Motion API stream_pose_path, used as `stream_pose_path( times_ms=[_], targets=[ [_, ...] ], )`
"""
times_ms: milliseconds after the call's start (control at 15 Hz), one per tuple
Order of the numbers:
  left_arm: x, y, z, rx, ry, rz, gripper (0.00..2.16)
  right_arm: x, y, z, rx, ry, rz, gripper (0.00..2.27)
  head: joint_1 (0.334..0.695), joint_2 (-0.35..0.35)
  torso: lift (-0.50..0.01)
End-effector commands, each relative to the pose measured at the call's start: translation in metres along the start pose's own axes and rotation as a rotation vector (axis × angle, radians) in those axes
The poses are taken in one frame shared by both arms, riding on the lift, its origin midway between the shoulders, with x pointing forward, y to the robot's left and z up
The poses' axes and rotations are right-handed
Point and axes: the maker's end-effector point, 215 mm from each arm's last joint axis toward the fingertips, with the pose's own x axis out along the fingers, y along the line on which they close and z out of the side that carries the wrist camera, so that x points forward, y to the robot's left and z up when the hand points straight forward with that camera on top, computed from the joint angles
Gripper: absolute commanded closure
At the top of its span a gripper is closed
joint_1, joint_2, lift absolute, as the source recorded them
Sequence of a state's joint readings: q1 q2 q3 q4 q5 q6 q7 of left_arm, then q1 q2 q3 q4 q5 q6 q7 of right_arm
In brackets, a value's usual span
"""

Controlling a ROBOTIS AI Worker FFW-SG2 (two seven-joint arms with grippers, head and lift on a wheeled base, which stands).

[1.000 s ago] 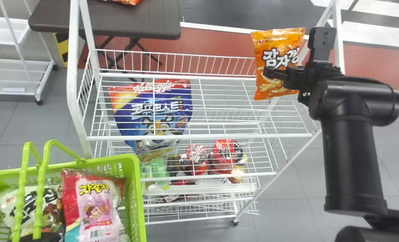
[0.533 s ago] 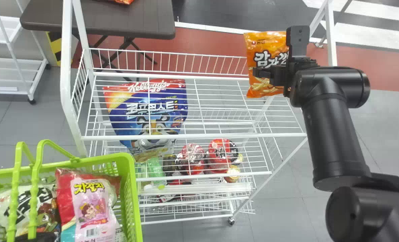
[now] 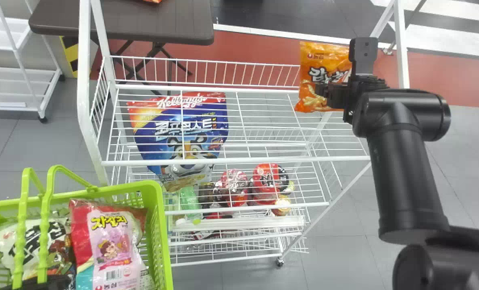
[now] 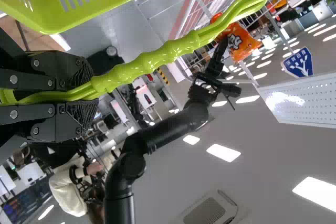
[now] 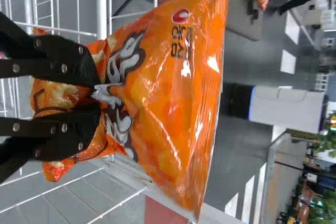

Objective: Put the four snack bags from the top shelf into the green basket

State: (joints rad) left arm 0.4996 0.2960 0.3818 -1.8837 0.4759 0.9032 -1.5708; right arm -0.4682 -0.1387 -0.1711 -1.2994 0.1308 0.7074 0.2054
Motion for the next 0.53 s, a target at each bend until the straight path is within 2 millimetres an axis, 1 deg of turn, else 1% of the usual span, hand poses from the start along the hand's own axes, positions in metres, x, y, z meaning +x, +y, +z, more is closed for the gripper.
stream_pose_path(
  times_ms=[0, 67, 200, 267, 333, 400, 467],
  targets=[
    [0.000, -0.002, 0.000, 0.000, 0.000, -0.010, 2.15, -0.027, 0.008, 0.004, 0.045, -0.037, 0.034, 2.25, 0.695, -0.199, 0.000],
    [0.000, -0.002, 0.000, 0.000, 0.001, -0.009, 2.15, -0.044, 0.015, -0.001, 0.070, -0.028, 0.059, 2.25, 0.695, -0.197, 0.000],
    [0.001, -0.002, -0.001, -0.001, 0.000, -0.010, 2.15, -0.086, 0.038, -0.004, 0.095, -0.025, 0.125, 2.25, 0.695, -0.191, 0.000],
    [0.001, -0.002, -0.001, -0.002, 0.002, -0.010, 2.15, -0.111, 0.057, -0.004, 0.095, -0.026, 0.172, 2.25, 0.695, -0.186, 0.000],
    [0.002, -0.002, -0.001, -0.001, 0.001, -0.012, 2.15, -0.136, 0.080, -0.012, 0.097, -0.008, 0.228, 2.25, 0.695, -0.167, 0.000],
    [0.003, -0.002, -0.001, -0.001, 0.003, -0.012, 2.15, -0.156, 0.100, -0.018, 0.096, 0.006, 0.279, 2.25, 0.695, -0.155, 0.000],
    [0.003, -0.002, 0.000, 0.001, 0.003, -0.013, 2.15, -0.178, 0.125, -0.027, 0.092, 0.033, 0.345, 2.25, 0.695, -0.139, 0.000]
  ],
)
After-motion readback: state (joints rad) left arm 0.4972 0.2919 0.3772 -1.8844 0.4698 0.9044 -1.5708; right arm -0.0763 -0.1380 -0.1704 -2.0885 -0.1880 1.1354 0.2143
